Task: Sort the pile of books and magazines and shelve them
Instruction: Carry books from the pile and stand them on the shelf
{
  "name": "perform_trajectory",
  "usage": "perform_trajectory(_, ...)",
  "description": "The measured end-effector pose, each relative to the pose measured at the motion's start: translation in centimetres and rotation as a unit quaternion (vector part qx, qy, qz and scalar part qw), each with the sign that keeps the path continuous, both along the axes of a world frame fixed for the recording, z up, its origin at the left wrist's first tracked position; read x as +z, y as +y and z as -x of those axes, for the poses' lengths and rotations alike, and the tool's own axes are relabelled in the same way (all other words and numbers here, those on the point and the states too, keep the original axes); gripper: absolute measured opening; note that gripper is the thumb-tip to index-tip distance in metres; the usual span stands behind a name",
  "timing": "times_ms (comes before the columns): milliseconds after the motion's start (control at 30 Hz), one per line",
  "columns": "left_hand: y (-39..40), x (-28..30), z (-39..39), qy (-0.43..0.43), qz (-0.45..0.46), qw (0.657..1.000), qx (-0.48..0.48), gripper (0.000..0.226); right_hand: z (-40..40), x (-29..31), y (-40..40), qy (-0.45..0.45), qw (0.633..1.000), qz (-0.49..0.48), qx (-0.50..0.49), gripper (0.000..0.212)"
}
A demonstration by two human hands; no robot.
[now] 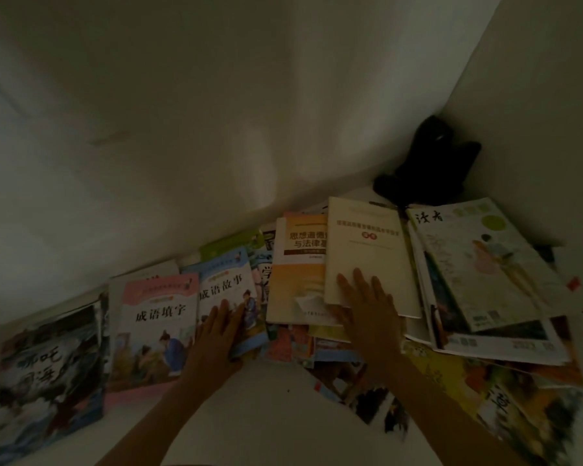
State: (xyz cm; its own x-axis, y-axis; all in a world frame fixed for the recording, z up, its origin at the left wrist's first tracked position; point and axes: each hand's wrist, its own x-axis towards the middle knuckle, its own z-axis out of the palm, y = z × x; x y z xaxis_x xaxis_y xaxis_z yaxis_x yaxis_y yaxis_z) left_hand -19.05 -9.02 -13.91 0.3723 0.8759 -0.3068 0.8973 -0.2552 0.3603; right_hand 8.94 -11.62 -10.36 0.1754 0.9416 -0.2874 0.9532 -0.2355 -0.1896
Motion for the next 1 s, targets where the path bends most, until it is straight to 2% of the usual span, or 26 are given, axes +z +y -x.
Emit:
perform_trajectory(100,1.0,-0.1,0.3,0.015,0.04,0.999,-0.015,0.107,1.8,-0.1,-1.8,-0.009,1.0,-0.007,-0.009,0.068)
perform_trajectory(167,1.8,0.5,0.4,0.03,0.081,0.996,-0.027,0.115,3.1,0.1,-3.1,0.014,0.999,-0.029,0.015,0.062)
perform_trajectory(233,2.6,1.3,0.0,0.029,0.109,0.993,-0.019,0.129,3.2,1.2,-3.4,0.042,0.993,-0.103,0.037,0.05)
perform_trajectory(267,3.1,1.8,-0.5,0.001,0.118,0.993,-0.001,0.136,2.3,1.1,-2.7,0.04,0.985,-0.167,0.021,0.043)
perform_trajectory(300,3.5,2.4,-1.2,-0.05,0.118,0.992,0.021,0.131,1.2,1.6,-1.8,0.057,0.977,-0.203,-0.038,0.04)
perform_trajectory(333,3.9,2.9,-2.4,-0.105,0.118,0.986,0.057,0.111,-0.5,1.6,-0.7,0.087,0.962,-0.227,-0.124,0.042)
perform_trajectory(400,4.6,4.8,-5.3,-0.204,0.109,0.965,0.121,0.052,-3.7,1.5,1.2,0.187,0.922,-0.175,-0.291,0.061)
perform_trajectory(467,5.2,6.3,-8.0,-0.308,0.155,0.924,0.169,0.029,-4.3,1.3,2.3,0.218,0.92,-0.116,-0.305,0.078)
perform_trajectory(500,5.5,6.8,-9.3,-0.351,0.191,0.894,0.203,0.026,-3.5,1.2,2.4,0.216,0.932,-0.075,-0.282,0.08)
perform_trajectory(567,6.5,7.0,-10.6,-0.395,0.236,0.845,0.271,0.04,-1.7,0.6,2.4,0.186,0.948,-0.012,-0.258,0.081)
perform_trajectory(633,7.8,6.3,-11.0,-0.405,0.237,0.823,0.321,0.071,-0.4,0.5,2.4,0.173,0.948,-0.026,-0.266,0.082)
perform_trajectory(667,8.2,6.1,-11.1,-0.407,0.242,0.815,0.334,0.076,0.0,0.4,2.5,0.19,0.942,-0.04,-0.273,0.082)
perform_trajectory(767,8.8,5.7,-11.6,-0.375,0.257,0.821,0.347,0.058,1.3,0.7,3.2,0.23,0.932,-0.045,-0.276,0.079)
perform_trajectory(833,9.0,5.4,-11.7,-0.371,0.277,0.812,0.354,0.046,2.4,0.9,3.9,0.255,0.924,-0.076,-0.273,0.073)
perform_trajectory(900,9.3,5.5,-11.4,-0.371,0.286,0.806,0.361,0.034,3.0,0.9,4.3,0.298,0.897,-0.11,-0.306,0.07)
perform_trajectory(1000,9.5,5.5,-10.5,-0.375,0.306,0.813,0.324,0.032,2.5,0.8,4.4,0.382,0.817,-0.124,-0.414,0.06)
